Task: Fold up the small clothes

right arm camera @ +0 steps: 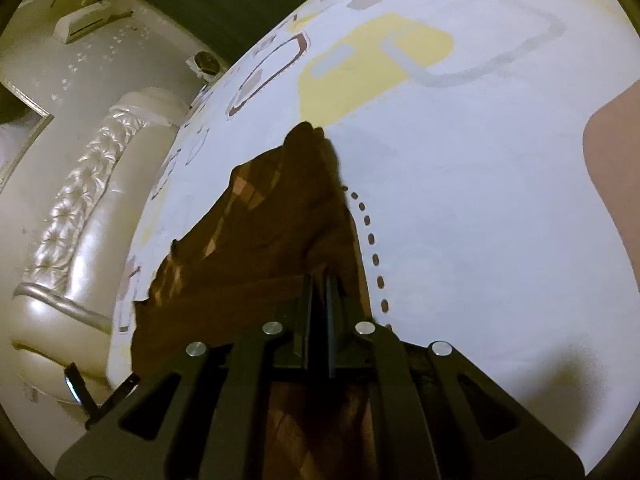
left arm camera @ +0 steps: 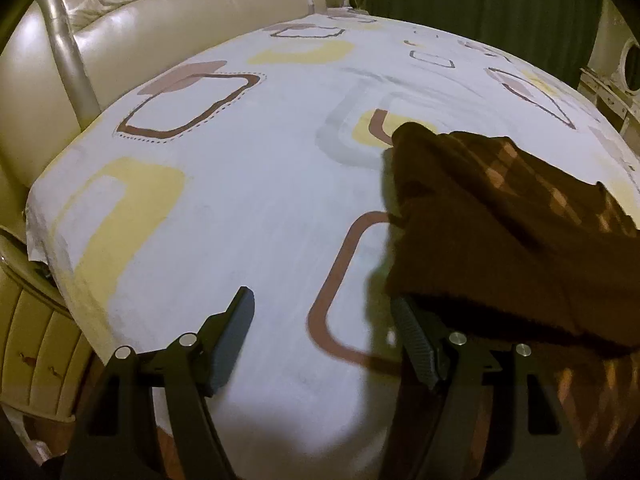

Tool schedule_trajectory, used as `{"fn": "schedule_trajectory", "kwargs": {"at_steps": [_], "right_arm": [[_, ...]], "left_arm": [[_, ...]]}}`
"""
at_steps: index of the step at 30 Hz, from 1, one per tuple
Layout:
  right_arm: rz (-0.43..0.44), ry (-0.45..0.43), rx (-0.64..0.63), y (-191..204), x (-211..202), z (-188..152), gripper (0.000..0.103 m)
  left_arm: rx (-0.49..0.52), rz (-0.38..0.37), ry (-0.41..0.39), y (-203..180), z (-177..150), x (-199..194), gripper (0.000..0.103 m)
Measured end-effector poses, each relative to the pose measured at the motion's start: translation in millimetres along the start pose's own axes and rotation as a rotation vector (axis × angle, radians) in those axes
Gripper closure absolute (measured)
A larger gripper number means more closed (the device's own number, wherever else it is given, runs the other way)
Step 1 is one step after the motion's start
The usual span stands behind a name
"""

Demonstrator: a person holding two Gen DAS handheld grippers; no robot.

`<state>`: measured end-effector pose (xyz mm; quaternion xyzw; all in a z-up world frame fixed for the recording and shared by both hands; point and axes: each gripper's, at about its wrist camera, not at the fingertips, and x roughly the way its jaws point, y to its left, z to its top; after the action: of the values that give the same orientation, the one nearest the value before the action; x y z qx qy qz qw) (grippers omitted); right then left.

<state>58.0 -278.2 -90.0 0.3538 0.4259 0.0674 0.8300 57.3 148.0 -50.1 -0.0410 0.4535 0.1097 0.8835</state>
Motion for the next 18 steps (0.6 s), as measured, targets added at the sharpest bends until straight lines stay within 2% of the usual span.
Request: {"fn": "schedule_trajectory", "kwargs": {"at_steps": [5, 9, 13, 18], "right_arm": [[0.000, -0.034, 0.003, -4, -16, 8, 0.093], [0.007, -0.040, -0.055, 14, -12, 15, 0.093], [0.033, -0.006, -0.134, 42, 3, 14, 0.093], [0.050, 0.061, -0.143, 43, 23, 16, 0.092]], "left_arm": [[-0.033, -0.038, -0.071, 18, 9, -26, 0.032], [0.022, -0.056, -0.131, 0, 39, -24, 0.030], [0.076, -0.071, -0.122, -25, 64, 0, 0.030], [0.120, -0.078, -0.061, -41, 88, 43, 0.030]]}}
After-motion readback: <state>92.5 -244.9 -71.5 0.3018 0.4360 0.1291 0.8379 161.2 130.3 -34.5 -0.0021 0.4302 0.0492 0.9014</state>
